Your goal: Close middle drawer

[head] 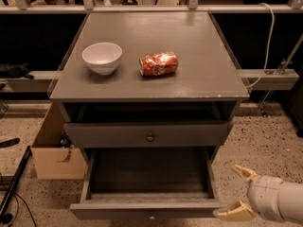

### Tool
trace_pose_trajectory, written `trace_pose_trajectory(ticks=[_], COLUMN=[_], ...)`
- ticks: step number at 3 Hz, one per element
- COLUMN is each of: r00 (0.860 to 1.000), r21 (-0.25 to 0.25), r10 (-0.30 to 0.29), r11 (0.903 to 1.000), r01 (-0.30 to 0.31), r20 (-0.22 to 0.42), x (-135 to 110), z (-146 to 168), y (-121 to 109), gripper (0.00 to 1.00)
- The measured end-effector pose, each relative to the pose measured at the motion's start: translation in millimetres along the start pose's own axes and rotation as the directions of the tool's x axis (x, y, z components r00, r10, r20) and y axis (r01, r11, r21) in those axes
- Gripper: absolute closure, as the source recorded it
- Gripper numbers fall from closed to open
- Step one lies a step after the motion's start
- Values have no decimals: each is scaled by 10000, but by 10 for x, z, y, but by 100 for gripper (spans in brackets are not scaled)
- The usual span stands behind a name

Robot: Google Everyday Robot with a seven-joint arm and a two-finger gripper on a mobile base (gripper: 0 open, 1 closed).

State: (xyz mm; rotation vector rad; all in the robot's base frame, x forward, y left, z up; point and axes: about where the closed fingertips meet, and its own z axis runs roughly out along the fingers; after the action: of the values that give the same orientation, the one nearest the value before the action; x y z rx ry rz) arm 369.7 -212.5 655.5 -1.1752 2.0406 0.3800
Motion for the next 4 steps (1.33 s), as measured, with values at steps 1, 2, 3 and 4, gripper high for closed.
trace_pose_trajectory(ticks=[1, 2, 3, 4], r00=[10000, 9996, 9993, 9990], r21=[0, 42, -244, -396], r10=[-1, -221, -299, -412], r11=[10000, 9997, 9993, 9984], r01=[1, 221, 294, 404], r20=[-1, -162, -203, -199], x=[0, 10, 149, 246], z=[0, 75, 426, 649], y=[0, 9, 255, 396], gripper=[42, 65, 96, 100])
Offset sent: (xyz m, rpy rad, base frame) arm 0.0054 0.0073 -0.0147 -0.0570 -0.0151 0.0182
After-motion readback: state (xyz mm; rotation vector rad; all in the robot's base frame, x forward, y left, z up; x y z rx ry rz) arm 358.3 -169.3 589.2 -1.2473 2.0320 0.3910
